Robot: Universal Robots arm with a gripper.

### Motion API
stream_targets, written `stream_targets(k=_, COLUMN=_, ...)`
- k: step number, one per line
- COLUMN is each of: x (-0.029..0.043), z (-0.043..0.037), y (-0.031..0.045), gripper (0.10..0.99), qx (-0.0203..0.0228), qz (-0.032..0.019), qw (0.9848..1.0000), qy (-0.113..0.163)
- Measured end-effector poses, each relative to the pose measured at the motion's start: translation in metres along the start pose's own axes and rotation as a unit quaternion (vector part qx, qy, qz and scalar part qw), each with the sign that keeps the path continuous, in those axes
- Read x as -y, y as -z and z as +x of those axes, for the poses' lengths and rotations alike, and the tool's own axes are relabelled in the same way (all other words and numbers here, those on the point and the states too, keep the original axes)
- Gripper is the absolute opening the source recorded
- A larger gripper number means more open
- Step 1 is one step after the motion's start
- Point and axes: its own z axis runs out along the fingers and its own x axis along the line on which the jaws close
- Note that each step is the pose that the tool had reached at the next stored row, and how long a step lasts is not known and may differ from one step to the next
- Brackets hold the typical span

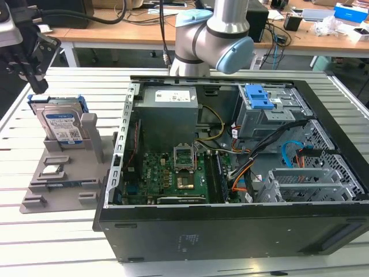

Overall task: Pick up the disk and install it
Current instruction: 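Reach for the disk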

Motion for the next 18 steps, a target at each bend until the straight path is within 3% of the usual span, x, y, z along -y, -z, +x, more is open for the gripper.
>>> stream_targets(k=18, x=0.0023, z=0.0303, y=0.0008, gripper=0.106, qx=0.0000, qz=0.0000, qw=1.0000, qy=0.000)
